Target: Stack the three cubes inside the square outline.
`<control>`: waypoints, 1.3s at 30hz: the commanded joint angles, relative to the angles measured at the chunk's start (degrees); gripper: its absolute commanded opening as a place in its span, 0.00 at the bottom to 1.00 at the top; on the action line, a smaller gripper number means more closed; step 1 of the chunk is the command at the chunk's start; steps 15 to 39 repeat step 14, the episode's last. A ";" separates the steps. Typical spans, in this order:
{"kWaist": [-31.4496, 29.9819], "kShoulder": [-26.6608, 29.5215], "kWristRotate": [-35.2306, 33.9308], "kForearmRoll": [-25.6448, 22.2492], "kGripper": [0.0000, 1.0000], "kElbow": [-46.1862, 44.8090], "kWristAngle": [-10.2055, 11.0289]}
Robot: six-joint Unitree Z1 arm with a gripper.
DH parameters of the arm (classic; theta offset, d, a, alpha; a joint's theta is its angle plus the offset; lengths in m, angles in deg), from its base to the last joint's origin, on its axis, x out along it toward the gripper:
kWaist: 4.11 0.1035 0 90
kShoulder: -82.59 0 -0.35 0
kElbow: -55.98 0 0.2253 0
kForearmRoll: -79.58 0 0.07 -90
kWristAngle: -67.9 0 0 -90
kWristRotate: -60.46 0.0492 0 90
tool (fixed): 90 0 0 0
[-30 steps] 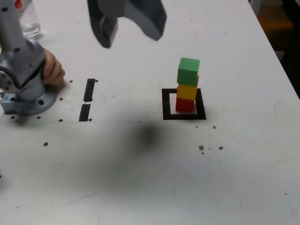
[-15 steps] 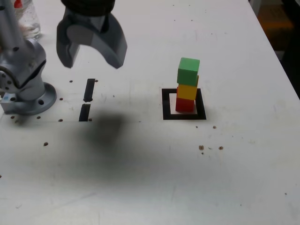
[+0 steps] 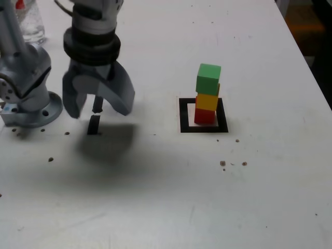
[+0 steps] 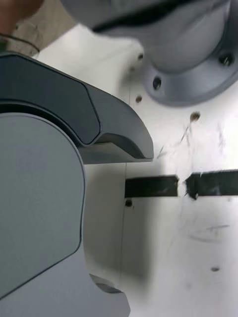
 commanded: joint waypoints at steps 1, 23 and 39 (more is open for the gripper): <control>-0.12 0.52 -0.22 1.98 0.93 -1.64 -0.24; -0.12 0.64 -1.75 6.13 0.93 -5.73 1.93; -0.12 0.64 -1.75 6.13 0.93 -5.73 1.93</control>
